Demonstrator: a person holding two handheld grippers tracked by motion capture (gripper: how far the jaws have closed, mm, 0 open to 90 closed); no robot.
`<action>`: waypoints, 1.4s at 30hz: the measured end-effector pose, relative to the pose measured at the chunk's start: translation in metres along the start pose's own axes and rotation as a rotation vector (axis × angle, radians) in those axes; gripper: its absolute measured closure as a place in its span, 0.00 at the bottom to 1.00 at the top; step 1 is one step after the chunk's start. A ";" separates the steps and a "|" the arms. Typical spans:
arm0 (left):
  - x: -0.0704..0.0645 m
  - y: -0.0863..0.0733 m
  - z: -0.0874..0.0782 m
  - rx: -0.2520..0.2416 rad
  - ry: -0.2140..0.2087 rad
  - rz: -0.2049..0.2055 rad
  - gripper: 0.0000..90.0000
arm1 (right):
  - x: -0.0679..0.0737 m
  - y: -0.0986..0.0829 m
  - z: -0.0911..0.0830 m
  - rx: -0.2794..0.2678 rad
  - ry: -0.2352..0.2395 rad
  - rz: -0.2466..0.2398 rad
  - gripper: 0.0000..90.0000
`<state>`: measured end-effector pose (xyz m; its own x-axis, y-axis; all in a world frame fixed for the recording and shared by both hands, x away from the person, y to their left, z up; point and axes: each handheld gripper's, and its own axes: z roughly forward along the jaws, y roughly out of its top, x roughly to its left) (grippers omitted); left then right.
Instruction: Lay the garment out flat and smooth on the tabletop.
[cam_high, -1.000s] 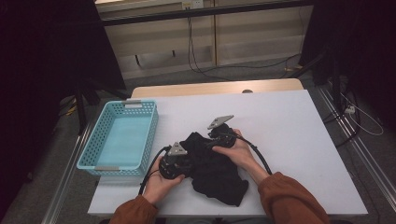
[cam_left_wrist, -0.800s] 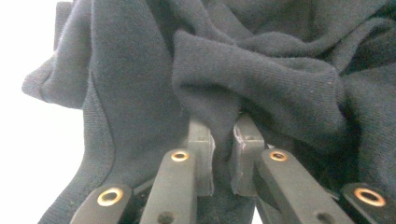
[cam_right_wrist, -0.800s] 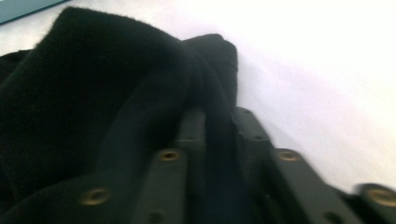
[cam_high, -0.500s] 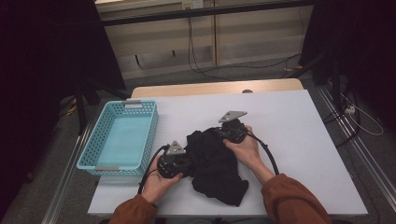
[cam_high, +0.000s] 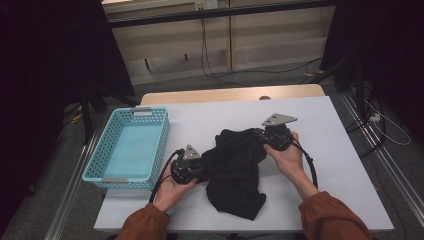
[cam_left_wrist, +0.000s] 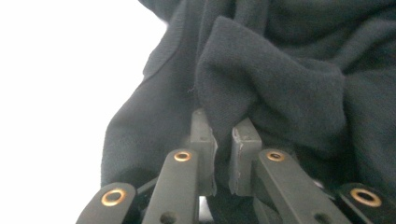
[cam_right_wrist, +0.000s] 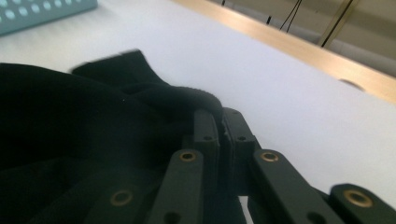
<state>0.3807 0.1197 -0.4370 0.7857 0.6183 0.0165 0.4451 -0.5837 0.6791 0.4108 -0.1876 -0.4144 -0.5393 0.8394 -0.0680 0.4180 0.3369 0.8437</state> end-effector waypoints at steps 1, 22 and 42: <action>0.002 0.003 0.000 -0.006 0.000 -0.006 0.92 | -0.002 0.003 -0.007 -0.020 0.001 0.006 0.96; -0.044 0.009 -0.026 -0.120 -0.091 0.117 0.92 | 0.010 -0.030 -0.067 -0.056 0.069 0.000 0.96; -0.050 0.008 -0.043 -0.194 -0.127 0.096 0.74 | 0.048 -0.086 -0.106 0.091 0.181 -0.058 0.95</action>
<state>0.3260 0.1070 -0.4010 0.8735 0.4868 0.0037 0.2848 -0.5171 0.8071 0.2712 -0.2221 -0.4338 -0.6832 0.7301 -0.0116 0.4426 0.4267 0.7887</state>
